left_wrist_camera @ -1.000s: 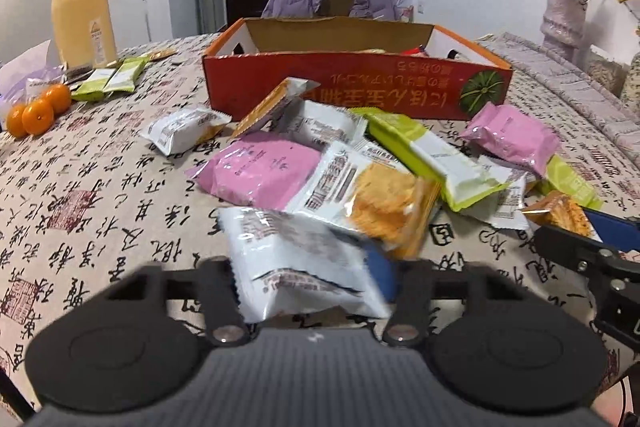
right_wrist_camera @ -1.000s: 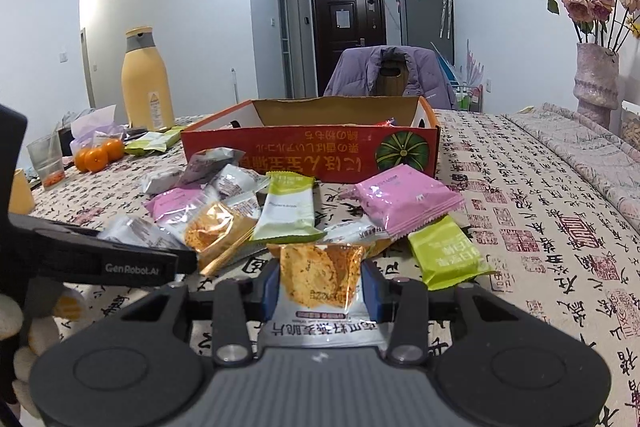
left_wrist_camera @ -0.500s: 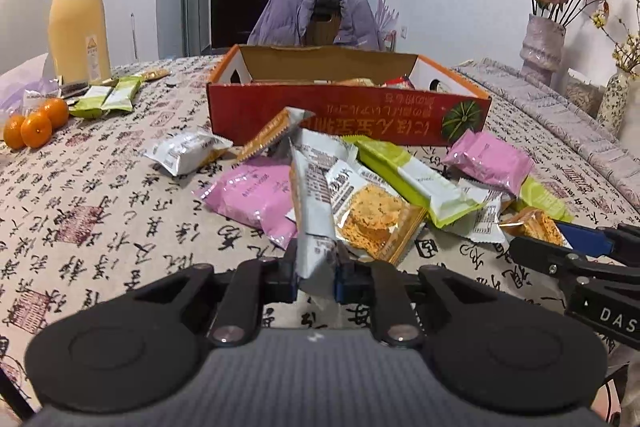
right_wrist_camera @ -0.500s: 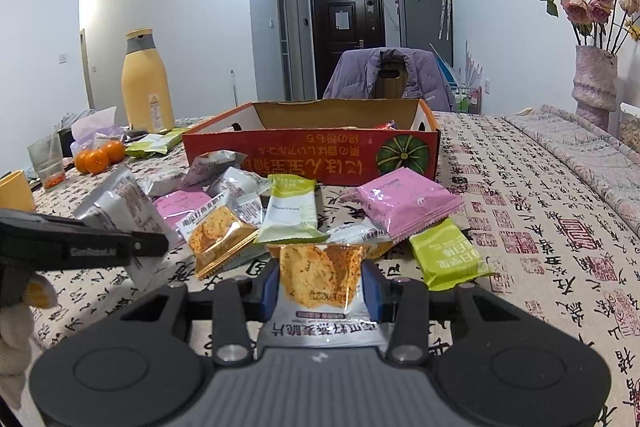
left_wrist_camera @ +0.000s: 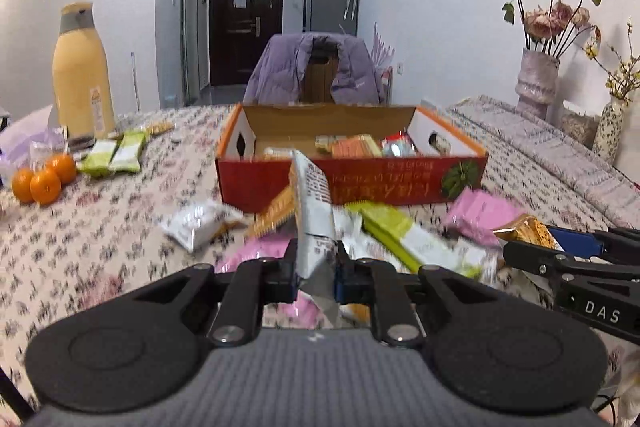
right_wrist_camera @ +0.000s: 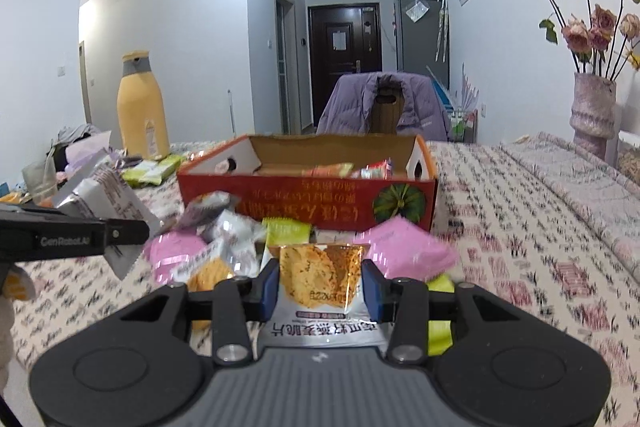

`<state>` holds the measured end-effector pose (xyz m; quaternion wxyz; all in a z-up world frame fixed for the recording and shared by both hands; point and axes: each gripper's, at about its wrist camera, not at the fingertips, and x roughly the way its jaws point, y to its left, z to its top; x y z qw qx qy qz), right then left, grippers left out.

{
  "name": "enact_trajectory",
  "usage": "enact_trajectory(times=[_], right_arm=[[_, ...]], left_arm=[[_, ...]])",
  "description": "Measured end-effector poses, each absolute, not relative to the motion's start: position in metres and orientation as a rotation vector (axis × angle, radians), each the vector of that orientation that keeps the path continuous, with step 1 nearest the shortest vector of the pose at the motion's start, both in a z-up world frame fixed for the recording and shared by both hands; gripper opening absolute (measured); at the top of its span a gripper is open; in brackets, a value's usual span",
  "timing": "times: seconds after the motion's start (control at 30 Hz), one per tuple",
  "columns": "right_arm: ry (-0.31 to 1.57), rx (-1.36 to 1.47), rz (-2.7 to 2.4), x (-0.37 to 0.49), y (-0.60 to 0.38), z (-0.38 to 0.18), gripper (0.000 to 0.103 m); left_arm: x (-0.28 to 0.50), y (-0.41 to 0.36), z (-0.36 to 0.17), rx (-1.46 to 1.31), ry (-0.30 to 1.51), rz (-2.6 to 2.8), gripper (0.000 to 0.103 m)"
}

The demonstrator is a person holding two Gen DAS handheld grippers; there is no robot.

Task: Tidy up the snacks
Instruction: 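Lift the cookie packet with the right gripper while the left grasps a white packet, then carry both white packets into the cardboard box and open both grippers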

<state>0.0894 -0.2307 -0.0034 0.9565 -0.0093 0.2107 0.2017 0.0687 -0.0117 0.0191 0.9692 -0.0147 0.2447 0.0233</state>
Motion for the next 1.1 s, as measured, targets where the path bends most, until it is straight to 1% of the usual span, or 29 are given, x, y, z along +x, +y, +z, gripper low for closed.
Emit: enact_trajectory(times=[0.3, 0.67, 0.87, 1.1], right_arm=[[0.362, -0.008, 0.393, 0.136, -0.215, 0.029, 0.041], [0.347, 0.001, 0.354, 0.221, -0.187, 0.057, 0.041], [0.386, 0.003, 0.32, 0.271, -0.169, 0.055, 0.041], [0.397, -0.013, 0.272, 0.308, -0.152, 0.029, 0.041]], left_arm=[[0.109, -0.011, 0.049, -0.005, 0.414, 0.059, 0.016], [0.192, 0.0, 0.075, -0.038, 0.363, 0.07, 0.016], [0.246, 0.01, 0.067, -0.074, 0.388, 0.098, 0.016], [0.289, 0.017, 0.032, -0.095, 0.441, 0.153, 0.016]])
